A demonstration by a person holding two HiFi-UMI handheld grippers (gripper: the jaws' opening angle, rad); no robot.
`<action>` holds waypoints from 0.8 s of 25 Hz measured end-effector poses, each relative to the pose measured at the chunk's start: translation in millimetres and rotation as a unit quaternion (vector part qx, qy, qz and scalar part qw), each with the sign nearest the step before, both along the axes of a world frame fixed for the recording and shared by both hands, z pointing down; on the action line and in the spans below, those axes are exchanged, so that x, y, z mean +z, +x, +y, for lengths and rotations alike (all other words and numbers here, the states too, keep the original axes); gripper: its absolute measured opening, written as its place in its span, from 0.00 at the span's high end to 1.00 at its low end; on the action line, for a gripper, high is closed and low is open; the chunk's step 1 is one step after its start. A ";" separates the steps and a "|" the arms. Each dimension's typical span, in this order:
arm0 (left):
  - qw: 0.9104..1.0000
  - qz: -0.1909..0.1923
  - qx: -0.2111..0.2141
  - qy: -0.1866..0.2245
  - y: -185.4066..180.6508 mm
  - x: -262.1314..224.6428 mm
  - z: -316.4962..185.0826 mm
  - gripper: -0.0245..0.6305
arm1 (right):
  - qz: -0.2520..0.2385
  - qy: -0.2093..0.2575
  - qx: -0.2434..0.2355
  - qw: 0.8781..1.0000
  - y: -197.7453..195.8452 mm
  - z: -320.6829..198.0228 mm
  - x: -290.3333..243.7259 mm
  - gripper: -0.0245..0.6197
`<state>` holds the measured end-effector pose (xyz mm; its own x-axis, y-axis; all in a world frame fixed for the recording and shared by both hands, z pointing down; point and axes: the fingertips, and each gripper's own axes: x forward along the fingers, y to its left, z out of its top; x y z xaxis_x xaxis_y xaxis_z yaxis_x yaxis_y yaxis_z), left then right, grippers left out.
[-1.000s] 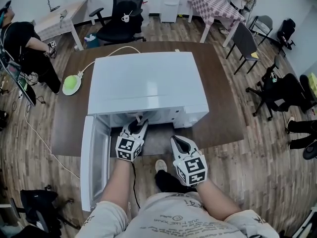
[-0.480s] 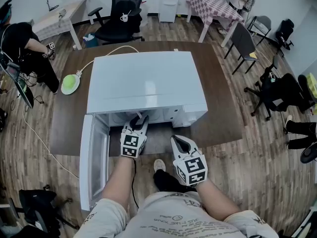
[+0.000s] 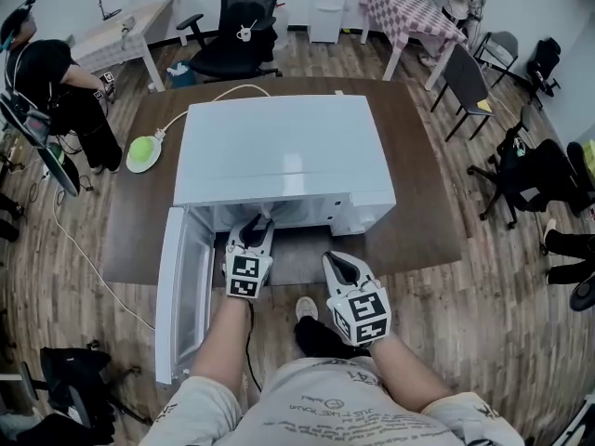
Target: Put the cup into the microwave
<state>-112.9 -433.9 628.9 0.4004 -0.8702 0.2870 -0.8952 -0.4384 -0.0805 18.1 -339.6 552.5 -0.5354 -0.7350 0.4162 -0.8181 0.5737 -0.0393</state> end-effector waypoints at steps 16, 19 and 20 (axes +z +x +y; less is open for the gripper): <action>0.994 0.067 -0.076 -0.032 -25.1 -81.6 85.8 0.94 | -0.070 0.043 -0.019 0.996 -36.9 31.2 -45.5 0.94; 0.993 0.073 -0.089 -0.028 -21.0 -100.9 108.9 0.94 | -0.084 0.052 -0.011 0.995 -38.8 40.8 -57.0 0.94; 0.993 0.072 -0.093 -0.024 -18.1 -107.0 117.3 0.94 | -0.090 0.056 -0.010 0.994 -39.1 43.7 -62.3 0.94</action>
